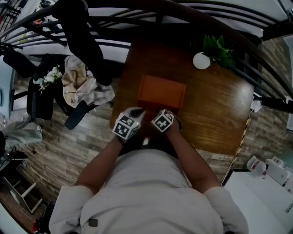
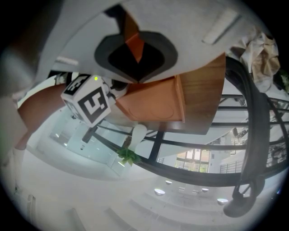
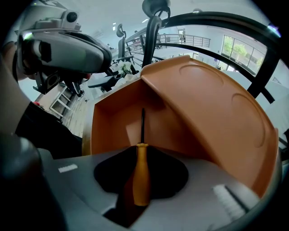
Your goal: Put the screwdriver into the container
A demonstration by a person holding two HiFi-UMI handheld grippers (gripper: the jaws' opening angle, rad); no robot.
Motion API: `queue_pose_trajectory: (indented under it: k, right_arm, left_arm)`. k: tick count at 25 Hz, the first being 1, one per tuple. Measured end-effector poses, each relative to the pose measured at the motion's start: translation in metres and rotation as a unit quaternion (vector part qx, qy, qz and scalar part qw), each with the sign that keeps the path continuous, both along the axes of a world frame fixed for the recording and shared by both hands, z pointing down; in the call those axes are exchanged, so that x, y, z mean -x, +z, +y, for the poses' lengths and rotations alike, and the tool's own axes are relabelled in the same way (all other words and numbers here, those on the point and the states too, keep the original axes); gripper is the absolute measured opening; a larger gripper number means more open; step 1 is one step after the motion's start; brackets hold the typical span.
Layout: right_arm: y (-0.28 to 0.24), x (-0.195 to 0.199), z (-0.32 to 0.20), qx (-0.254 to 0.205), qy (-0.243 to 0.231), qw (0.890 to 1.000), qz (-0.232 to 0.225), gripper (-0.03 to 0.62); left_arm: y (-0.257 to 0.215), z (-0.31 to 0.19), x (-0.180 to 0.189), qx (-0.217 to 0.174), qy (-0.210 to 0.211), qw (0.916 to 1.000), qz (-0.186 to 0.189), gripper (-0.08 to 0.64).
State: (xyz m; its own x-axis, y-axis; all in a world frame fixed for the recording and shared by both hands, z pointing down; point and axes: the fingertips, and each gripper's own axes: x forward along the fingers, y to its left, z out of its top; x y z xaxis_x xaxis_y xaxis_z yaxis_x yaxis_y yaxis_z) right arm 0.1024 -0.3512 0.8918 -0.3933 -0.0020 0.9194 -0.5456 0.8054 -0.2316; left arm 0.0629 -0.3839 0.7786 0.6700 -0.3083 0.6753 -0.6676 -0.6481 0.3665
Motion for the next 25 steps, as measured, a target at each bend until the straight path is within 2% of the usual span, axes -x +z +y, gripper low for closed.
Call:
queue_pose_trajectory:
  k: [5,9,13,20,25]
  right_arm:
    - [-0.001,-0.001,0.0,0.004,0.013,1.0,-0.006,0.092]
    - [-0.011,0.006,0.002,0.002,0.027,0.999,-0.021,0.133]
    - [-0.025,0.007,0.009,-0.006,0.046,0.998,-0.032,0.135]
    - [-0.062,0.006,0.004,-0.044,0.095,0.993,-0.056,0.135]
    - [-0.097,0.0,0.006,-0.061,0.144,0.985,-0.071,0.13]
  left_arm:
    - [-0.006,0.003,0.0,0.002,0.005,1.0,-0.001,0.005]
    - [-0.015,0.005,0.002,-0.006,0.01,0.9999,0.0,0.005]
    - [-0.026,0.013,0.011,-0.008,0.013,0.9999,-0.001,0.005]
    - [-0.053,0.018,0.02,-0.026,0.024,0.9994,0.004,0.005]
    - [-0.079,0.025,0.02,-0.045,0.038,0.9982,0.013,0.005]
